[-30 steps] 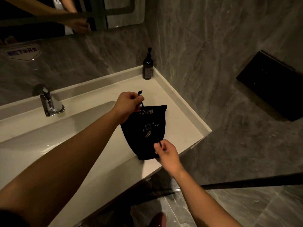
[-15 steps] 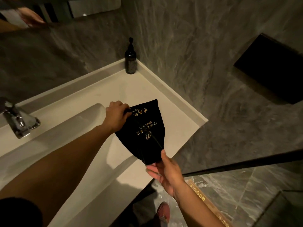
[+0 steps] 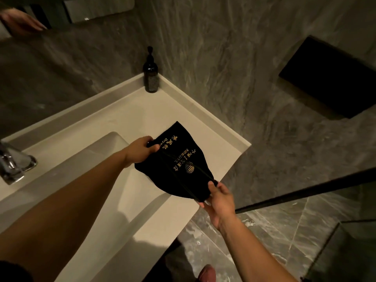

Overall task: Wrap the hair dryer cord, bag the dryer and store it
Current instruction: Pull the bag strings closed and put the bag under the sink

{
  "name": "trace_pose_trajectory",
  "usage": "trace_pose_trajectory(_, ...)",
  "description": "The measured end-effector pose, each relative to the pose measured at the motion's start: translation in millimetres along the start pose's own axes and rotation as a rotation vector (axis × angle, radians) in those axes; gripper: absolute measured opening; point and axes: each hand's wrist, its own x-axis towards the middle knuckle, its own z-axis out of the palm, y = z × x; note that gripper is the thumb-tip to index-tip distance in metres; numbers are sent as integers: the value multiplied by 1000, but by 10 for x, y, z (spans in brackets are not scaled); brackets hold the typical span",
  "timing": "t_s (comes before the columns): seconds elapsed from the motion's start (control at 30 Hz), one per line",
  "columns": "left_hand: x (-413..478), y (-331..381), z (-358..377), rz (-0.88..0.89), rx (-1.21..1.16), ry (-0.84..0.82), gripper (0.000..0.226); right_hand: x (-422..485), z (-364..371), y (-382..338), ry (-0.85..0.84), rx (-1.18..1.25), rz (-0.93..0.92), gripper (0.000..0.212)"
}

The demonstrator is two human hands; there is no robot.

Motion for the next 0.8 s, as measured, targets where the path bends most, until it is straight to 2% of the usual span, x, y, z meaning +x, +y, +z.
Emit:
trace_pose_trajectory(0.1,-190,-56,237,45,-150,105,13,36,-102,-107,-31,-21,-21,9)
trace_pose_trajectory(0.3,-674,-57,811,72,-543,74,11,19,-579,-228,-77,-12,-43,14)
trace_pose_trajectory(0.67,-1671,354,2584,164,-512,293,13,-298,-2370,-180,-115,58,-120,18)
trace_pose_trajectory(0.8,-1862,320,3201,143,-734,265,12,-322,-2887,-69,-89,49,-109,21)
